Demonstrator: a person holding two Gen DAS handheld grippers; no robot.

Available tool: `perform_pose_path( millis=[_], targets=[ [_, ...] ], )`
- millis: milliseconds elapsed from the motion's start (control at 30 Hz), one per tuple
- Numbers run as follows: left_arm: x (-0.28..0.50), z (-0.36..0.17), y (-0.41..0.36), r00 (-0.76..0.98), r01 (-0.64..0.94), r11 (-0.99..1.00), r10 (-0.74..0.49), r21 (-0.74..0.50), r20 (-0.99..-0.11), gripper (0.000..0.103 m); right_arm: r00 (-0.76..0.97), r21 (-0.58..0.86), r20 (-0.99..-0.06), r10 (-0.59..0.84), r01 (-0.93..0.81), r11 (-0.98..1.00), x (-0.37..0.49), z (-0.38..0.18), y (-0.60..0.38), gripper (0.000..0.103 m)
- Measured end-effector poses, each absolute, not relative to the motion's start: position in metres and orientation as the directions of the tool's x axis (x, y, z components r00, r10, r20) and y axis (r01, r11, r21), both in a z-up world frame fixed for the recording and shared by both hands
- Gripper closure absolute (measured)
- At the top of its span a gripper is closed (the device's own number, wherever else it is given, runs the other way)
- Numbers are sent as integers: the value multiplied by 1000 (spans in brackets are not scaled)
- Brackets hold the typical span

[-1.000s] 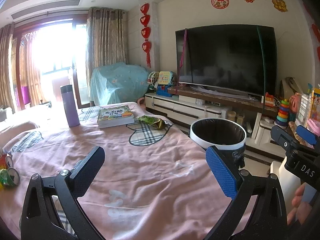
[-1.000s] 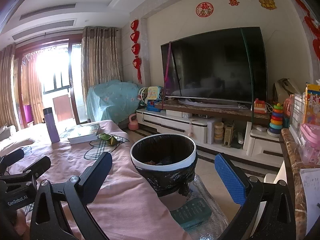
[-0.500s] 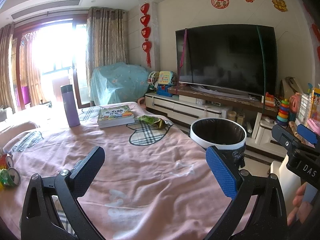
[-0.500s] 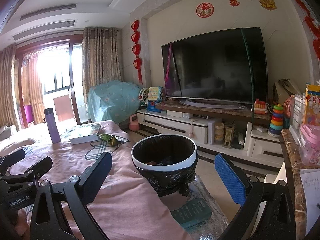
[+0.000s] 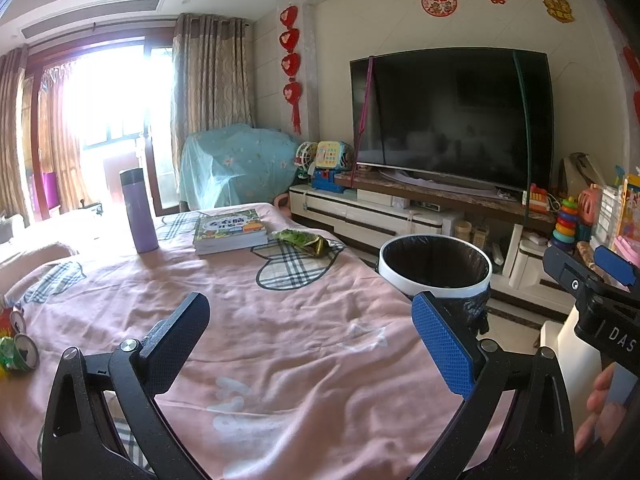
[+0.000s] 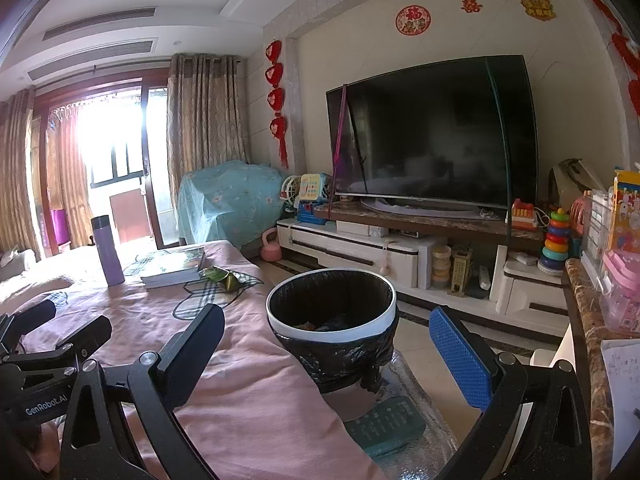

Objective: Collect trash

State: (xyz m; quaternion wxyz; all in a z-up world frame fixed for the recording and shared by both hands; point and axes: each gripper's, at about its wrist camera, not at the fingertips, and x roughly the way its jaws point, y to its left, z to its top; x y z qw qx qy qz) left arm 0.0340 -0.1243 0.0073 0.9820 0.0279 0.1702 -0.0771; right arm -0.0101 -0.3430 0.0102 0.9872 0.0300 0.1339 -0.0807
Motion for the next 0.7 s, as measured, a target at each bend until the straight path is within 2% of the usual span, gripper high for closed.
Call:
perform_pose_path(
  millis=[400,700],
  targets=[
    [39,5,-118,921,171,985,-156,12,-356,0,953,55,-274,-132,152,987,-8,10,-340,0],
    [53,0,-106,900,170,985,-165,-24,-403,0,943,62,-320,-94,120,991,9,2,-331,0]
  ],
)
